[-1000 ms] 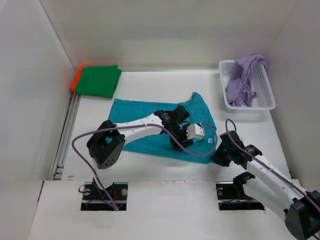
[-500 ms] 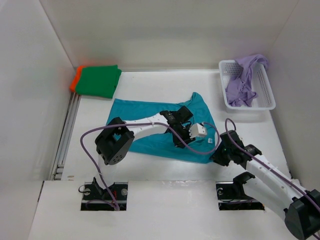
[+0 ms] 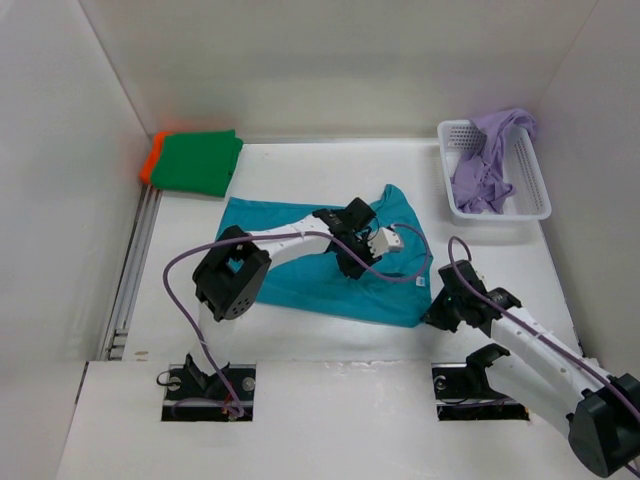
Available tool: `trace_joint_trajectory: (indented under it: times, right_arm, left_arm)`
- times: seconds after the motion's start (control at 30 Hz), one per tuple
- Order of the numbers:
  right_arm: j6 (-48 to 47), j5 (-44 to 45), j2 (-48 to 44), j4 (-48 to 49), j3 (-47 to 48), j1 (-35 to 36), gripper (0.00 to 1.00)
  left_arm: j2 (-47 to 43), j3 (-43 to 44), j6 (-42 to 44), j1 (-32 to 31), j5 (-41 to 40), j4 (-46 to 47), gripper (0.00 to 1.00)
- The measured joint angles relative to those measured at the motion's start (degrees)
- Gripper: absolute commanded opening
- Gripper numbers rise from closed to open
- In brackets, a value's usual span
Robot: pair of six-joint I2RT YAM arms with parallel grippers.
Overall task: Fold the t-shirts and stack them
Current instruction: Fold the flattened tshirt in 1/3 of the way
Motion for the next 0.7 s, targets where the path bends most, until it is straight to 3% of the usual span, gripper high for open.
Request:
trace_joint_trajectory:
  times: [0.37,0.5,0.7]
  right_arm:
    - [0.0,0.0,0.8,0.2,0.0,0.0,0.13]
    - [0.0,0.0,1.2,0.5,0.0,0.0,0.13]
    - [0.0,0.1,1.2,0.5,0.0,0.0,0.21]
  left_arm:
    - [2.1,0.1,-2.5,2.4,-4.4,0.7,0.32]
    - [2.1,0.2,-2.8,3.8,-5.4,1.0,0.35]
    - [2.0,0.2,-2.6,4.9,-7.3,1.1,0.43]
